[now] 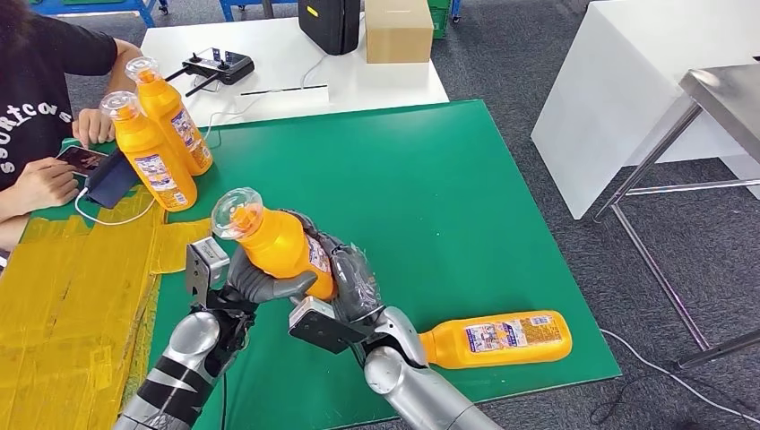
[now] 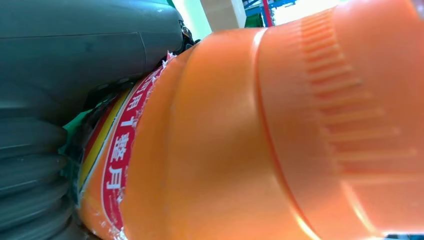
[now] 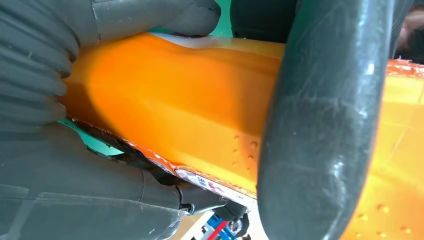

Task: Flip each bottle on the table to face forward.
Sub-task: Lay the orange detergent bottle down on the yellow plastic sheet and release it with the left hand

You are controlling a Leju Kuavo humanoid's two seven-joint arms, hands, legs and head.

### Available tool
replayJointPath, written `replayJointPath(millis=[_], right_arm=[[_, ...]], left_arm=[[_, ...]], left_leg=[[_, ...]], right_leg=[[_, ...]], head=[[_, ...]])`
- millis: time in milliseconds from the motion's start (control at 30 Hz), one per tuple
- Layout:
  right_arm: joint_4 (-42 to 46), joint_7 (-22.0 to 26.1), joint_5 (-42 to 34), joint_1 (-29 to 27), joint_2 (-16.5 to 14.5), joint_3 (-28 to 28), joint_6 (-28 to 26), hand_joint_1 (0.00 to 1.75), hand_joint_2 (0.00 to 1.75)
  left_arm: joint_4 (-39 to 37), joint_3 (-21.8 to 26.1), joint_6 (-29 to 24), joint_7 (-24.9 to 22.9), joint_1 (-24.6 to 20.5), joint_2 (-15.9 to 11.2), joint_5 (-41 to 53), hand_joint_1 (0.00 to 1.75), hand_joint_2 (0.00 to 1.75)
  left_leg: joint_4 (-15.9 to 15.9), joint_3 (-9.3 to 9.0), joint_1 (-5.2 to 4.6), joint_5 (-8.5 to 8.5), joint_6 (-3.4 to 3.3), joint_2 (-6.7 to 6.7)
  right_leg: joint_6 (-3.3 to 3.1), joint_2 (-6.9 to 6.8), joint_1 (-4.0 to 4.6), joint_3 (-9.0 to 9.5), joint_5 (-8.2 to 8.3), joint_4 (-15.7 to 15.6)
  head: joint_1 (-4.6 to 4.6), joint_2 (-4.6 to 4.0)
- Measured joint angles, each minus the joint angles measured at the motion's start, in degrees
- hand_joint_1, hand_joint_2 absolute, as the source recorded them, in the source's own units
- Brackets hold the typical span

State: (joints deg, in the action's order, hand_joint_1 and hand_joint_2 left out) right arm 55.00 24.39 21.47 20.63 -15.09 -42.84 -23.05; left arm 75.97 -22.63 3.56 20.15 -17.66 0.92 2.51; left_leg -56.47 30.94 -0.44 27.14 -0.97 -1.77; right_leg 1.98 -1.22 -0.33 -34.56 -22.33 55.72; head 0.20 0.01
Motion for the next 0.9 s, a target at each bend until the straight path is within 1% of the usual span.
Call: replayJointPath(millis=[67,100,300,367,467,567,633,667,700,767,833,867,900], right_arm=[[0.8,0.1,-0.2,-0.6,0.1,0.4,-0.7,0.35,1.75],[1.5,0.2,-0.3,-1.0,0.3,0.7,-0.9,0.0,1.75],[10.2,2.6,-3.1,-5.8,1.4,4.1,-1.5,0.0,1.75],[15.5,4.2,-3.9,-8.0,2.3,5.3,-2.3,0.0,1.75],[25.3,5.9,-5.5,-10.6,4.3,7.2,-3.4,0.0,1.75],[34.6,6.9,-7.0,-13.1,6.4,9.0,-3.3,0.0,1.75],[39.8,7.6,-7.1,-14.6,7.4,9.9,-3.5,0.0,1.75],[42.0,7.8,-6.9,-15.3,7.9,10.3,-3.8,0.0,1.75],[44.0,7.9,-6.6,-15.9,8.4,10.7,-4.1,0.0,1.75],[47.4,7.3,-5.8,-17.1,9.4,11.3,-4.4,0.0,1.75],[49.8,5.9,-5.2,-17.9,10.4,11.7,-3.9,0.0,1.75],[50.5,5.3,-5.1,-18.3,10.9,11.8,-3.6,0.0,1.75],[51.1,4.9,-5.1,-18.6,11.4,12.0,-3.3,0.0,1.75]], left_arm=[[0.0,0.0,-0.4,0.0,0.2,0.1,-0.2,1.75,1.75],[0.1,0.1,-0.7,0.0,0.4,0.2,-0.3,1.75,1.75],[1.9,0.4,-3.1,0.3,1.4,0.8,-1.0,1.75,1.75],[2.5,1.8,-5.5,0.1,1.7,0.9,-1.4,1.75,1.75],[2.7,5.1,-9.7,0.0,2.8,0.2,-0.6,1.75,1.75],[3.1,7.3,-15.6,0.6,3.9,-0.3,4.8,1.75,1.75],[3.2,8.5,-22.5,0.5,4.3,-0.5,12.4,1.75,1.75],[3.3,9.1,-26.5,-0.2,4.4,-0.6,17.7,1.75,1.75],[3.4,9.7,-30.7,-1.6,4.4,-0.8,24.3,1.75,1.75],[3.6,11.2,-38.1,-6.3,4.7,-1.1,41.2,1.75,1.75],[3.9,13.3,-42.1,-11.5,5.2,-1.4,59.5,1.75,1.75],[4.1,14.6,-42.9,-13.4,5.7,-1.5,67.1,1.75,1.75],[4.4,15.9,-43.2,-14.7,6.2,-1.6,72.7,1.75,1.75]], left_leg=[[0.0,0.0,0.0,0.0,0.0,0.0],[0.0,0.0,0.01,0.0,0.0,0.0],[0.0,0.07,0.01,0.01,0.0,0.05],[0.0,0.08,0.0,0.02,0.0,0.02],[0.0,0.04,0.0,0.04,0.01,-0.1],[0.0,0.1,0.0,0.01,0.01,0.08],[0.0,0.11,0.0,0.01,0.01,0.06],[0.0,0.11,0.0,0.01,0.01,0.04],[0.0,0.11,0.0,0.01,0.01,0.04],[0.0,0.11,0.0,0.02,0.01,0.05],[0.0,0.12,0.0,0.02,0.01,0.04],[0.0,0.11,0.0,0.02,0.01,0.03],[0.0,0.11,0.0,0.02,0.01,0.03]], right_leg=[[0.0,0.0,0.0,0.0,0.0,0.0],[0.0,-0.01,0.01,0.0,0.0,0.0],[0.0,-0.04,0.0,-0.01,0.0,0.0],[0.0,-0.05,-0.02,-0.02,0.0,0.0],[0.0,0.02,-0.03,-0.08,0.0,0.0],[-0.01,-0.11,0.0,-0.07,-0.01,0.0],[-0.01,-0.12,-0.01,-0.07,-0.01,0.0],[-0.01,-0.11,-0.01,-0.07,-0.01,0.0],[-0.01,-0.11,-0.01,-0.07,-0.01,0.0],[-0.01,-0.1,-0.01,-0.07,-0.01,0.0],[-0.01,-0.09,-0.01,-0.07,-0.01,0.0],[-0.01,-0.09,-0.01,-0.08,-0.01,0.0],[-0.01,-0.07,-0.01,-0.08,-0.01,0.0]], head=[[-0.01,-0.01],[-0.01,-0.01],[0.02,-0.01],[0.03,-0.01],[-0.01,-0.01],[0.02,-0.01],[0.01,0.0],[0.01,0.0],[0.01,0.0],[0.01,-0.01],[0.01,-0.01],[0.01,-0.01],[0.01,-0.01]])
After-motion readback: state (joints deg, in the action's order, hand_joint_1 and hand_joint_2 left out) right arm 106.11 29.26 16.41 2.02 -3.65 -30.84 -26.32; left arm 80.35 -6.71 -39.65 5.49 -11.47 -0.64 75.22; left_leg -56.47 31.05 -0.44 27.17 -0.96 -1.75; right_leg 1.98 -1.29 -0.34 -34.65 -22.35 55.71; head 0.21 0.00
